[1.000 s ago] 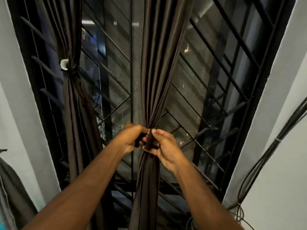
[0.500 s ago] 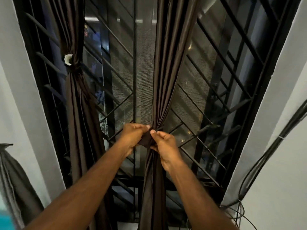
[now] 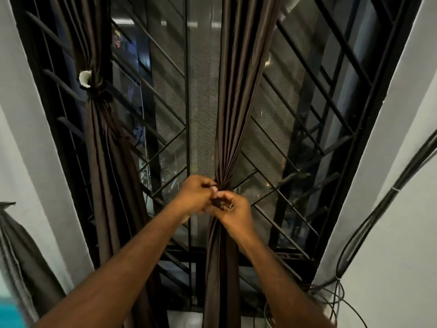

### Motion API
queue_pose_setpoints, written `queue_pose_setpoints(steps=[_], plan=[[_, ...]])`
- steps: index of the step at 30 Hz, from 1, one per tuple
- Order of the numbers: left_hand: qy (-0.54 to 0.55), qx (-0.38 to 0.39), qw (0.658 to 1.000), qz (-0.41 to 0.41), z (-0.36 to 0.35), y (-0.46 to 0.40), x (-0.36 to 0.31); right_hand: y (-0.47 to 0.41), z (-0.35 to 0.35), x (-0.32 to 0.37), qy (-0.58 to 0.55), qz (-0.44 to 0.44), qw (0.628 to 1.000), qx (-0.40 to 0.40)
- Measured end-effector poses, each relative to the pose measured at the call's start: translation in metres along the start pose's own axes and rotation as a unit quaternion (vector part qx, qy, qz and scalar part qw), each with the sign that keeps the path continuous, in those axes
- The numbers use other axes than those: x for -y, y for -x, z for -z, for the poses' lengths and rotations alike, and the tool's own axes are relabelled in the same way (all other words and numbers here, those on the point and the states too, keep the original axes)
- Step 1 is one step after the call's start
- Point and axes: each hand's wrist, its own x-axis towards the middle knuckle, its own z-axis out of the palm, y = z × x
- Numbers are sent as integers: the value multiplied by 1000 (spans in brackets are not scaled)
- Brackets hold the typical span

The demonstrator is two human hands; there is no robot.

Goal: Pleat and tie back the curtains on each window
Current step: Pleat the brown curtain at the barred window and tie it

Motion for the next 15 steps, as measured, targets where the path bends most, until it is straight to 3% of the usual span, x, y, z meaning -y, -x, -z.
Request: queue_pose_setpoints(steps=[2,4,7,10,15], plan=[[-142,-27,987,-71,0,-4,3,0,4,-5,50,15,999,-5],[-186,-37,970,-153,0,-4,6,1,8,-5,96,32,995,-4],[-92,18,961,-259,-1,0,17,1,18,-1,106,31,994,10],[-20,23,961,-276,-4,3,27,0,24,4,108,31,993,34],[-28,11,949,-315,-12,1,33,-3,33,20,118,66,989,64]])
